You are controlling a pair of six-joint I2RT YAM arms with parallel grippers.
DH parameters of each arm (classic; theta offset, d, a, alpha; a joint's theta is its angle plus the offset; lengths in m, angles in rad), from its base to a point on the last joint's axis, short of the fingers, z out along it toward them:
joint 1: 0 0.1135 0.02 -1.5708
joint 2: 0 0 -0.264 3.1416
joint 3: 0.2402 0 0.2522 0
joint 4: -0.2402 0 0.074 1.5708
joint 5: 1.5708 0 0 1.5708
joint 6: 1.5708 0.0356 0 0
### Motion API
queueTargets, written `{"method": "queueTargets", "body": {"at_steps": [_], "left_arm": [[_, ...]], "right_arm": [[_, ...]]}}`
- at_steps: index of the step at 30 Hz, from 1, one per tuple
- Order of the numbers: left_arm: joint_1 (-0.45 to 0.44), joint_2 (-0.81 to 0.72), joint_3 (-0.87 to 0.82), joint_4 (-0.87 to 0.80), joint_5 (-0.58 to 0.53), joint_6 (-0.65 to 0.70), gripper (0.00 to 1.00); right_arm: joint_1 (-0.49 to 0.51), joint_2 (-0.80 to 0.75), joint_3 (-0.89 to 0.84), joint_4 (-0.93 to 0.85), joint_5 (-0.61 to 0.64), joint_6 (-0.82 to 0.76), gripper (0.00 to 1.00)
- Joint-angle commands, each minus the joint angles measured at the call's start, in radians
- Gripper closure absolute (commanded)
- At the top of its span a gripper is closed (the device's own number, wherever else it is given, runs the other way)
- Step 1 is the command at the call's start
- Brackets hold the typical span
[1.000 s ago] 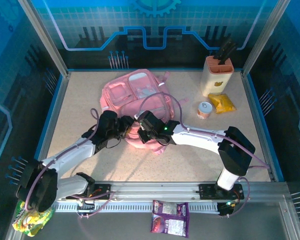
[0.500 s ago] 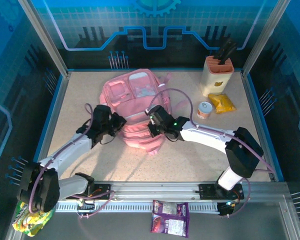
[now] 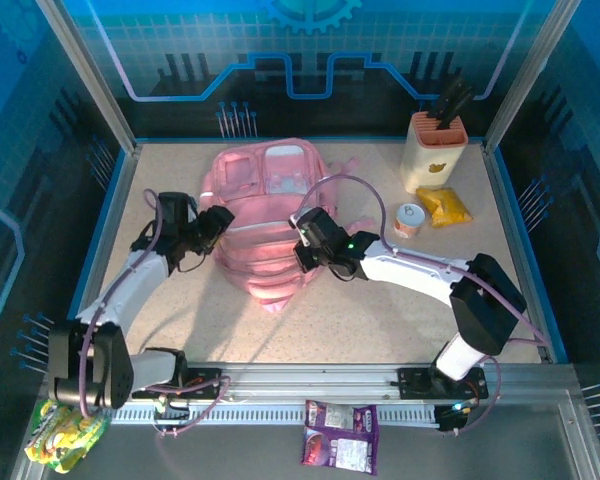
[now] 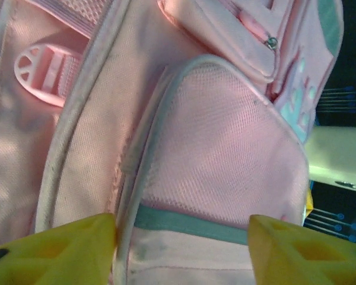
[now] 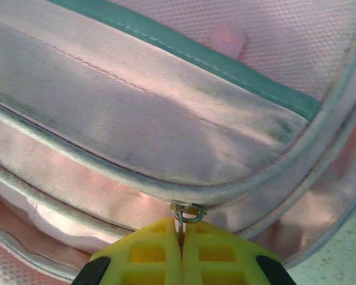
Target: Pack the student bag
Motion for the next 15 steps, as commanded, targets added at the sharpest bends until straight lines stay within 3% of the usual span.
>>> {"method": "queueTargets", "body": {"at_steps": [1, 5, 10, 13, 15], "left_arm": [[-0.105, -0.129, -0.111, 0.087, -0.072, -0.206, 0.34], [-0.243, -0.161, -0.199, 0.201, -0.172, -0.419, 0.27], [-0.358, -0.041, -0.121, 0.283, -0.252, -0.5, 0.25], [-0.389, 0.038, -0.067, 0.303, -0.284, -0.508, 0.34], [-0.391, 0.069, -0.051, 0.278, -0.308, -0.508, 0.49]], "right_arm": [[0.029, 0.031, 0.037, -0.013, -0.042, 0.037, 1.0], [0.031, 0.044, 0.039, -0.025, -0.036, 0.037, 1.0], [0.035, 0.037, 0.027, -0.016, -0.017, 0.031, 1.0], [0.036, 0.042, 0.029, -0.014, -0.006, 0.029, 1.0], [0.033, 0.042, 0.031, -0.016, 0.02, 0.026, 1.0]]}}
